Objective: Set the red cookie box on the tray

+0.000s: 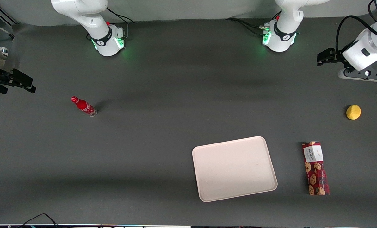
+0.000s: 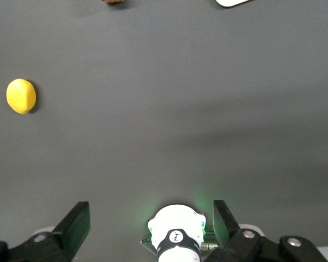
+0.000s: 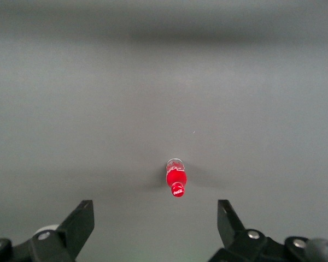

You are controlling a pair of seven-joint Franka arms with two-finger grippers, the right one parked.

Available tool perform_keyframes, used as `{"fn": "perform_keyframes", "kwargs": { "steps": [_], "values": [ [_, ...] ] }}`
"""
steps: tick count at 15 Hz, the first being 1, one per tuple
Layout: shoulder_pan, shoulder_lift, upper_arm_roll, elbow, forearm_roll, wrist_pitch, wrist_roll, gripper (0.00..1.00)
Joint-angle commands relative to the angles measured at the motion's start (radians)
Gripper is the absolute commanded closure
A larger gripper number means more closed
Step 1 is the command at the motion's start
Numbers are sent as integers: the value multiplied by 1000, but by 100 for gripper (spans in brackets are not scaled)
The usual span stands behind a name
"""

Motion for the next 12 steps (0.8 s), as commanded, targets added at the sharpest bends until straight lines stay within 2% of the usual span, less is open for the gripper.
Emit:
{"fn": "perform_keyframes", "kwargs": {
  "steps": [1, 8, 10, 12],
  "values": [
    [6, 24, -17, 41, 21, -26, 3, 0],
    [8, 49, -15, 62, 25, -5, 4, 0],
    [11, 119, -11, 151, 25, -12, -3, 0],
    [14, 241, -5, 275, 26, -5, -5, 0]
  ]
}}
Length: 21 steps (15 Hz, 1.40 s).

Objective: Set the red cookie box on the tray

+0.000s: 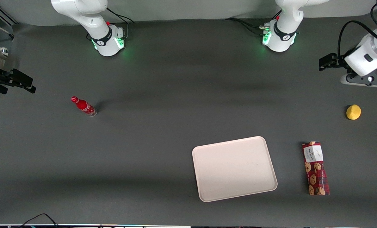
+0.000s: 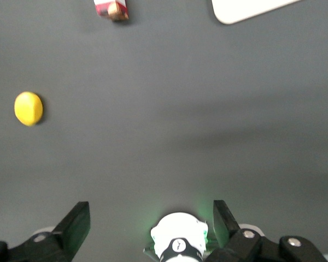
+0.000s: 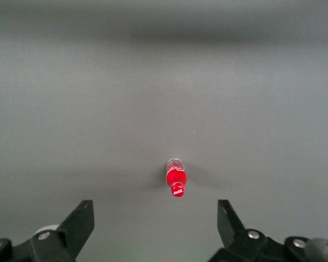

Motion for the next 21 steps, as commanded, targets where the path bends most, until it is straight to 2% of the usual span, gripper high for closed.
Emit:
{"fn": "perform_keyframes", "kwargs": {
  "steps": [1, 4, 8, 15, 18, 19, 20, 21],
  "values": [
    [9, 238, 11, 240, 26, -3, 4, 0],
    [10, 423, 34, 323, 34, 148, 13, 0],
    [12, 621, 71, 334, 31, 423, 79, 0],
    [26, 839, 78, 332, 16, 832, 190, 0],
    [24, 905, 78, 331, 17, 919, 190, 0],
    [24, 914, 78, 328, 17, 931, 176, 9],
    [24, 919, 78, 328, 17, 939, 171, 55],
    [24, 922, 78, 326, 16, 939, 171, 91]
  ]
}}
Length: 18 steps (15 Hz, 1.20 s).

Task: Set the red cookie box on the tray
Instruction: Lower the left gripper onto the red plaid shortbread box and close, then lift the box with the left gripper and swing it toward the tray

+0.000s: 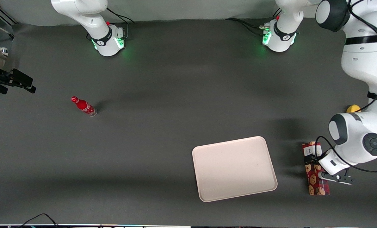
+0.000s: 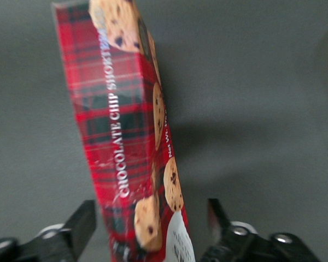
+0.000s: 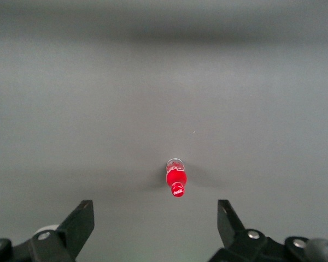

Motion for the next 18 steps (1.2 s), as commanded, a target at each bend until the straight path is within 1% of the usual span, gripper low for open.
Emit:
{"fn": "perform_keyframes", "kwargs": {
  "steps": [1, 3, 6, 7, 9, 12, 13, 14, 16, 18],
  "values": [
    [-3, 16, 4, 25, -5, 3, 1, 100],
    [-1, 10, 4, 29, -21, -14, 3, 100],
    [-1, 0, 5, 32, -22, -29, 0, 100],
    [-3, -6, 11, 43, -24, -63, 0, 100],
    [-3, -24, 16, 128, -24, -214, -31, 100],
    [-13, -43, 11, 351, -21, -551, -185, 100],
    [-16, -44, 5, 406, -21, -630, -248, 100],
    [-19, -49, -10, 432, -22, -676, -302, 100],
    [-27, -81, -74, 433, -19, -712, -421, 100],
    [-27, -104, -169, 427, -16, -713, -541, 100]
  ]
}}
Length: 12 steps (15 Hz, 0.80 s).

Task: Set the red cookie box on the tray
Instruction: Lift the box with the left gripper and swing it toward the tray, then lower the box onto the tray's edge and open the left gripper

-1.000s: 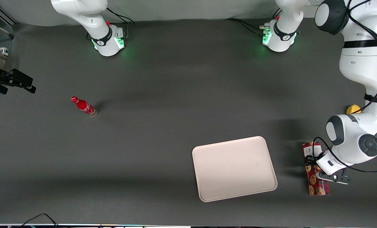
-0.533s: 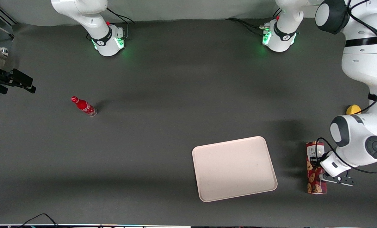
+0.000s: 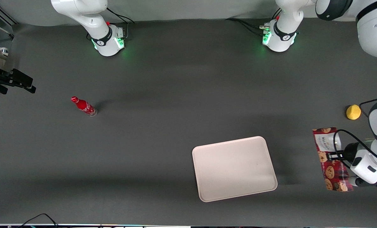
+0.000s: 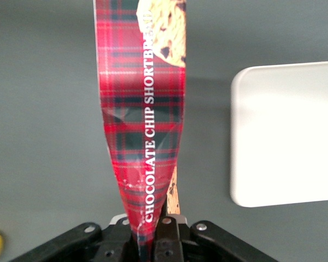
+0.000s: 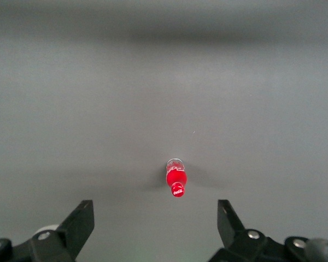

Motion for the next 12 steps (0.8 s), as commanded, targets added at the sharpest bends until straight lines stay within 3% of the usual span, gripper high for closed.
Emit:
{"fn": "perform_keyframes", "kwargs": {
  "steps": [1, 7, 12],
  "values": [
    [-20, -14, -142, 5, 9, -25, -232, 100],
    [-67, 25, -228, -234, 81, 248, -340, 100],
    [-72, 124, -228, -266, 156, 346, -345, 100]
  ]
}}
